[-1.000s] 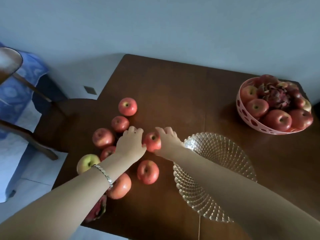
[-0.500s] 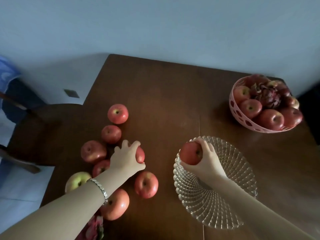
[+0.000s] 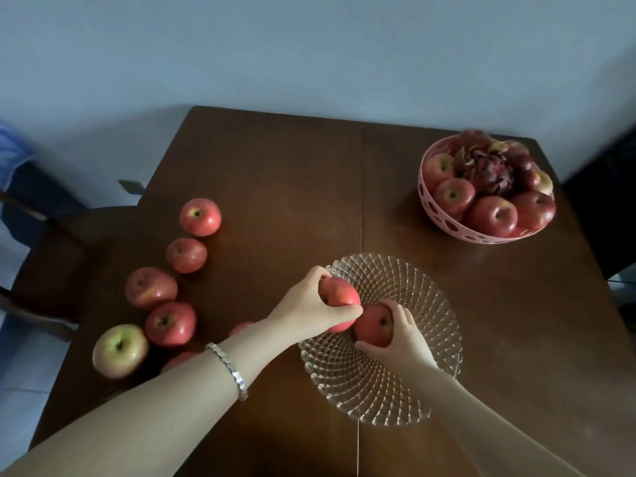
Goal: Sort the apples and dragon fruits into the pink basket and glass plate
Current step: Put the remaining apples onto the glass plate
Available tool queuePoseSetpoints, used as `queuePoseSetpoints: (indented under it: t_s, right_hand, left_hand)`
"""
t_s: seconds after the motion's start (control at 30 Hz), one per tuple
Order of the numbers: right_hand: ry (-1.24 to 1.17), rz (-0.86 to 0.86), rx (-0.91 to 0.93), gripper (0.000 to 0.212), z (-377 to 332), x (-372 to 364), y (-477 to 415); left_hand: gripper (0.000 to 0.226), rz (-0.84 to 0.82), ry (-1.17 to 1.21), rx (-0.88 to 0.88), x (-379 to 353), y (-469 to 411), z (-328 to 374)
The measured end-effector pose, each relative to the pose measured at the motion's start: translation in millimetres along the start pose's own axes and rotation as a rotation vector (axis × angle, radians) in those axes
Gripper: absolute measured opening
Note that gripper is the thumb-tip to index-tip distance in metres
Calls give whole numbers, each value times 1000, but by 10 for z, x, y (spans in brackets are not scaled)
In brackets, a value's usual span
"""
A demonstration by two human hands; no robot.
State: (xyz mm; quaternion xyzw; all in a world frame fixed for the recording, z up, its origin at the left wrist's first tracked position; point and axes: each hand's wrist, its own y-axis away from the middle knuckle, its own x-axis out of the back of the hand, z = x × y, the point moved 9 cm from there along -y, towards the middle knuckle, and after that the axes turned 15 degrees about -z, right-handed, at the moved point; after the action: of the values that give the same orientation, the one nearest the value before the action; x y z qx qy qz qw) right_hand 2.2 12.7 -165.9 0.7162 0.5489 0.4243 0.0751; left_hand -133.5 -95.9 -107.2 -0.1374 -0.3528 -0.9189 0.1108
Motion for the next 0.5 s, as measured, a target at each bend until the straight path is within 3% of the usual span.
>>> queuePoseSetpoints:
  t_s: [0.1, 0.2, 0.3, 0.4, 0.5]
  right_hand:
    - [148, -143, -16, 113, -90, 82, 25]
    - [73, -190, 156, 114, -382, 355, 157]
    - [-79, -325, 242, 96, -573, 447, 196]
    - [-138, -269, 275, 73, -615, 582, 136]
    - [-209, -208, 250, 63, -472, 684, 75]
  left_hand:
    - [54, -37, -3, 20, -157, -71, 101]
    - [62, -56, -34, 33, -269, -131, 287]
    - [62, -75, -6, 8, -371, -182, 488]
    - [66, -85, 34, -12, -426, -213, 610]
    - [69, -89, 144, -49, -434, -210, 580]
